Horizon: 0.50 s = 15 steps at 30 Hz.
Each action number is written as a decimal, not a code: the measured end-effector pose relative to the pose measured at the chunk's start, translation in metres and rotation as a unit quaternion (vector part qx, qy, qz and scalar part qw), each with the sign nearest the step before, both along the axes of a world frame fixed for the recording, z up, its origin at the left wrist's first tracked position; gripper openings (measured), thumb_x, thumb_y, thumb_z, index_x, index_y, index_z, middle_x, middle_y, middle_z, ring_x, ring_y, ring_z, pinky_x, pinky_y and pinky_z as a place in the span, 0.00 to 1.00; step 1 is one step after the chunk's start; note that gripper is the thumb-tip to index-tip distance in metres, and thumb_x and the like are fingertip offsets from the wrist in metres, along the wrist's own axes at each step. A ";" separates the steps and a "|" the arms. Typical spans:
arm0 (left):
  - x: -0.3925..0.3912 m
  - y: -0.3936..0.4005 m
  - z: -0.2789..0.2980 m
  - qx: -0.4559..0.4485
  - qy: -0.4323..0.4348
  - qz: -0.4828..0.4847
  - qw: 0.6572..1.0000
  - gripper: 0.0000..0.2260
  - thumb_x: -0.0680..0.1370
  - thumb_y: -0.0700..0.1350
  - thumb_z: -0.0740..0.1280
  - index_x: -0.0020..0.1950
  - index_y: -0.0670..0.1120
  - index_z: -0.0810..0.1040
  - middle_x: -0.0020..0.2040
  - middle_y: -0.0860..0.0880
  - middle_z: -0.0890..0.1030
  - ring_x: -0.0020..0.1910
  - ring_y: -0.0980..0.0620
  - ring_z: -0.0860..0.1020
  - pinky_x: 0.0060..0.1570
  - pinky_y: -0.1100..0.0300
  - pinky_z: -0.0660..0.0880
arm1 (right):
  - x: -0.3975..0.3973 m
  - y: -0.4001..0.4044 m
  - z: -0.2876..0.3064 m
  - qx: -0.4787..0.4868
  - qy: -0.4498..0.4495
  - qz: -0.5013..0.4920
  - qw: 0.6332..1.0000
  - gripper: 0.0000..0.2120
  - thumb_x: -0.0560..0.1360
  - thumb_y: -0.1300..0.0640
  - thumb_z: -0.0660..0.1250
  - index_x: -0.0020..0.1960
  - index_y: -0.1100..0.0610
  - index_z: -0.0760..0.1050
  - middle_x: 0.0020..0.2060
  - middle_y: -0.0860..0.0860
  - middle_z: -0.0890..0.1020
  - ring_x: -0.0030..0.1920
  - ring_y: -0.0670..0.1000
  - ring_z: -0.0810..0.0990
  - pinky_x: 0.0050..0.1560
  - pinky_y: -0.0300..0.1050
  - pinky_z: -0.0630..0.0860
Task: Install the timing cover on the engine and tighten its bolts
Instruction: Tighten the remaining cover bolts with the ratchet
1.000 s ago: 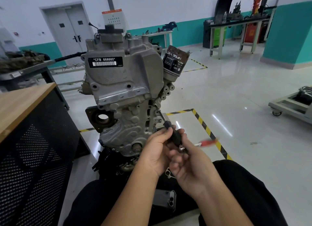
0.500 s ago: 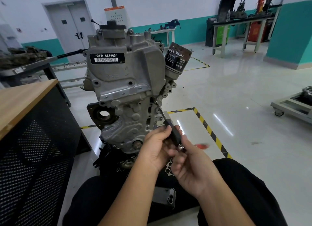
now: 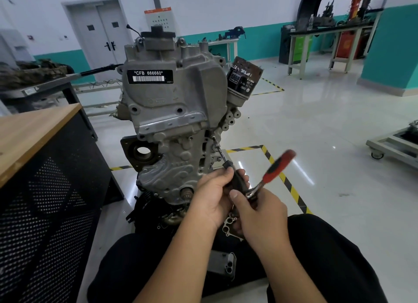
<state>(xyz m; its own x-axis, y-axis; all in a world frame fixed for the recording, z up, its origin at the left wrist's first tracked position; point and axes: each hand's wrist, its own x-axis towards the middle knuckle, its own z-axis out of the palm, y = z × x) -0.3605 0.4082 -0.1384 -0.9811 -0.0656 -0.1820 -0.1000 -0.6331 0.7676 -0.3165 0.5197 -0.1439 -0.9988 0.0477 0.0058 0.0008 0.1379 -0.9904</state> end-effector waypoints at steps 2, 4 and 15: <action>0.000 0.000 -0.001 -0.013 0.005 -0.004 1.000 0.08 0.81 0.41 0.68 0.48 0.37 0.84 0.44 0.39 0.84 0.38 0.45 0.84 0.39 0.53 0.83 | 0.001 -0.004 -0.002 -0.079 -0.010 -0.011 0.997 0.12 0.79 0.49 0.72 0.43 0.57 0.79 0.30 0.54 0.82 0.25 0.53 0.81 0.28 0.52 0.82; 0.001 -0.002 -0.001 -0.042 0.011 -0.005 0.999 0.11 0.80 0.44 0.69 0.54 0.37 0.83 0.48 0.38 0.85 0.40 0.46 0.84 0.33 0.57 0.81 | 0.000 -0.002 0.007 -0.401 -0.188 0.058 0.895 0.16 0.79 0.48 0.70 0.49 0.63 0.80 0.31 0.58 0.81 0.21 0.50 0.76 0.22 0.43 0.76; 0.001 0.000 0.000 -0.046 -0.008 -0.017 0.999 0.12 0.81 0.44 0.68 0.56 0.36 0.82 0.49 0.39 0.85 0.41 0.45 0.85 0.35 0.54 0.82 | -0.003 0.001 0.001 -0.206 -0.081 0.014 0.975 0.14 0.80 0.49 0.71 0.47 0.61 0.81 0.32 0.57 0.84 0.24 0.53 0.80 0.25 0.49 0.79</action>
